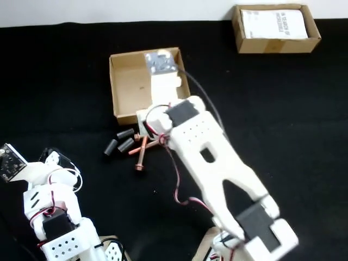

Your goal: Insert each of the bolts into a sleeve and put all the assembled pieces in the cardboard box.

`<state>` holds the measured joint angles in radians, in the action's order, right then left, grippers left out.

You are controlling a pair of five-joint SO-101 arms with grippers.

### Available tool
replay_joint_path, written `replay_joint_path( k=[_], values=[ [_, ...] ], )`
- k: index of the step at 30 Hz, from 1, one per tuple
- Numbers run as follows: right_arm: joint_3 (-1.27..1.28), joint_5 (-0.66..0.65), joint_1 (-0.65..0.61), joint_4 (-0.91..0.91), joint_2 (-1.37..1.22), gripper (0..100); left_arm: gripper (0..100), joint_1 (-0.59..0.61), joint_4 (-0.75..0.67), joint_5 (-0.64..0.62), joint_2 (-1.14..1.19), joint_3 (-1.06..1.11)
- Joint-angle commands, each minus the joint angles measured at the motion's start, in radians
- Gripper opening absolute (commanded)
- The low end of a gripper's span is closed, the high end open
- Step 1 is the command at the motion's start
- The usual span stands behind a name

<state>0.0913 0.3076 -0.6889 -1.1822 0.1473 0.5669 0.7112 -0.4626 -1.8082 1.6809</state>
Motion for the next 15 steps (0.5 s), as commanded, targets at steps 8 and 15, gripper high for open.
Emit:
replay_joint_path(
  k=[8, 15],
  values=[
    [-0.045, -0.018, 0.074, -0.257, 0.478, 0.7, 1, -0.131, 0.153, 0.149, -0.002, 0.015],
    [-0.041, -0.018, 0.371, -0.478, 0.728, 0.7, 1, -0.228, 0.199, 0.193, -0.001, -0.015]
  ],
)
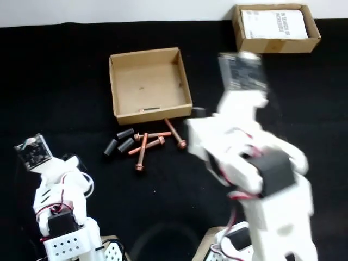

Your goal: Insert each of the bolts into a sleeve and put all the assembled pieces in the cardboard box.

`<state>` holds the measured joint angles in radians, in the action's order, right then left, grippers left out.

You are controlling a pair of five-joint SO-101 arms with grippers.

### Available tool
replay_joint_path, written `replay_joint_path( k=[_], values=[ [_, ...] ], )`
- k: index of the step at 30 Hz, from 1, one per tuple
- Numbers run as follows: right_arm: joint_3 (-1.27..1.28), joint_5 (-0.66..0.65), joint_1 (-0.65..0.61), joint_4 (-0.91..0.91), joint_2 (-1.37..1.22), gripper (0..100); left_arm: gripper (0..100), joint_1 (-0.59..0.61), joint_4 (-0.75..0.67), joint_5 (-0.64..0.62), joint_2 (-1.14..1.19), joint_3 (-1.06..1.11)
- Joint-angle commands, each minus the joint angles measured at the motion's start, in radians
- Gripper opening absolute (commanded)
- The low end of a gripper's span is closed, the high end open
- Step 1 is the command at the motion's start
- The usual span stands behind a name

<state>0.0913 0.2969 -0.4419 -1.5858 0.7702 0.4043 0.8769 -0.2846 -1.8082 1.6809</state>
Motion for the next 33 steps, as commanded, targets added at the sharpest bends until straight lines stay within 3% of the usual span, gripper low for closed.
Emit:
replay_joint_path(
  k=[1, 8, 13, 18, 22, 25, 28, 31, 33],
  values=[
    [-0.033, -0.008, 0.173, -0.108, 0.139, 0.7, 1, -0.094, 0.071, 0.031, -0.001, -0.047],
    [0.265, -0.023, 0.507, -0.153, 0.473, 0.7, 1, -0.38, 0.278, 0.101, 0.12, -0.348],
    [0.503, -0.115, 0.676, -0.116, 0.809, 0.7, 1, -0.489, 0.384, 0.101, 0.541, -0.685],
    [0.693, -0.244, 0.863, -0.004, 1.075, 0.7, 1, -0.61, 0.626, 0.138, 1.012, -1.09],
    [0.812, -0.298, 1.089, 0.09, 1.047, 0.7, 1, -0.714, 0.773, 0.345, 1.33, -1.372],
    [0.947, -0.299, 1.208, 0.243, 1.047, 0.7, 1, -0.736, 0.807, 0.572, 1.521, -1.566],
    [1.082, -0.301, 1.277, 0.407, 1.047, 0.7, 1, -0.736, 0.809, 0.867, 1.67, -1.736],
    [1.204, -0.348, 1.323, 0.564, 1.047, 0.7, 1, -0.76, 0.812, 1.04, 1.801, -1.856],
    [1.288, -0.362, 1.342, 0.667, 1.047, 0.7, 1, -0.783, 0.835, 1.22, 1.879, -1.902]
  ],
)
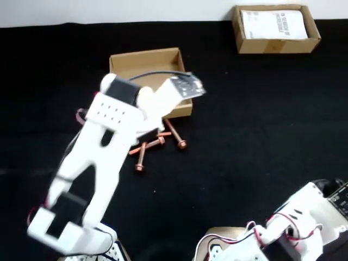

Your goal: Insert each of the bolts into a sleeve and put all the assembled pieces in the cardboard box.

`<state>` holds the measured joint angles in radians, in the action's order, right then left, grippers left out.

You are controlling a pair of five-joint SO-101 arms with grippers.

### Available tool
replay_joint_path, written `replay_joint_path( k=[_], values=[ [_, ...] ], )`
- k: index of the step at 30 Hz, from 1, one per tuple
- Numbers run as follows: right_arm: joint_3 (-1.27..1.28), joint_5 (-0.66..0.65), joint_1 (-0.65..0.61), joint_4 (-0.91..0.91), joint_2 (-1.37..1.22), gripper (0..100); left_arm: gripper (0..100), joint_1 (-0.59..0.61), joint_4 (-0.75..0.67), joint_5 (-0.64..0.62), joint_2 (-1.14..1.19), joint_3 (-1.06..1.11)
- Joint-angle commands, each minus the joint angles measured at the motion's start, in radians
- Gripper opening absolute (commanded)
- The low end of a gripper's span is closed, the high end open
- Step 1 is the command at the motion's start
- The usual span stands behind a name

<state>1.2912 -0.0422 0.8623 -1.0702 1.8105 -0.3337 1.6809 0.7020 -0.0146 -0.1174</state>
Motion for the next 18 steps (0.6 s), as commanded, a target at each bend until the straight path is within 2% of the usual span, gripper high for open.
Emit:
replay_joint_path(
  k=[1, 4, 8, 11, 15, 18],
  values=[
    [0.128, -0.023, 0.045, 0.203, 0.007, 0.7, 1, -0.053, 0.058, 0.339, 0.122, -0.122],
    [0.236, -0.038, 0.056, 0.331, 0.007, 0.7, 1, -0.065, 0.078, 0.624, 0.206, -0.145],
    [0.323, -0.107, 0.058, 0.412, 0.007, 0.7, 1, -0.111, 0.071, 0.856, 0.323, -0.222],
    [0.355, -0.138, 0.07, 0.45, 0.007, 0.7, 1, -0.162, 0.018, 0.907, 0.443, -0.282],
    [0.383, -0.173, 0.077, 0.503, 0.007, 0.7, 1, -0.186, -0.087, 0.904, 0.599, -0.377],
    [0.389, -0.192, 0.077, 0.51, 0.007, 0.7, 1, -0.18, -0.048, 0.881, 0.639, -0.481]
  ],
)
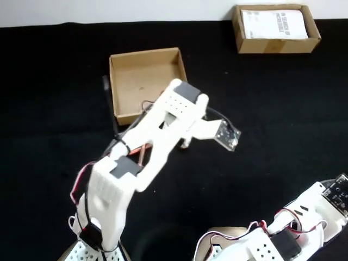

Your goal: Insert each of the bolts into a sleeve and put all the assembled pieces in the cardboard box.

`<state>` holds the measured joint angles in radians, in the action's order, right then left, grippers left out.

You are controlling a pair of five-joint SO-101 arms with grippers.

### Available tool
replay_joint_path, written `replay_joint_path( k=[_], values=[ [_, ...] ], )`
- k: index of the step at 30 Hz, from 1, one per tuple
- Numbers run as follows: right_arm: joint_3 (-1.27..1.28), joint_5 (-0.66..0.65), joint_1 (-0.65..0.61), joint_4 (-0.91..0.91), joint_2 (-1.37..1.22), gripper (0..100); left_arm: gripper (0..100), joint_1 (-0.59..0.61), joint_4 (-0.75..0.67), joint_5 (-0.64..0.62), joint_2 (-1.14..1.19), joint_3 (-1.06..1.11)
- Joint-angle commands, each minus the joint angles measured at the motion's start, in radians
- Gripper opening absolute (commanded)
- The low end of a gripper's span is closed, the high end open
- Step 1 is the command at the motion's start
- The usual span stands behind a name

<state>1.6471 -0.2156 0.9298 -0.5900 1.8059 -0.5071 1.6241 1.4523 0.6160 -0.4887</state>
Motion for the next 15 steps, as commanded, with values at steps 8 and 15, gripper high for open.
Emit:
replay_joint_path(
  k=[8, 15],
  values=[
    [0.035, -0.018, 0.001, 0.028, 0.012, 0.7, 15, 0.028, 0.041, 0.118, 0.062, -0.236],
    [0.025, -0.018, 0.008, 0.028, 0.012, 0.7, 16, 0.084, 0.034, 0.272, 0.163, -0.297]
  ],
)
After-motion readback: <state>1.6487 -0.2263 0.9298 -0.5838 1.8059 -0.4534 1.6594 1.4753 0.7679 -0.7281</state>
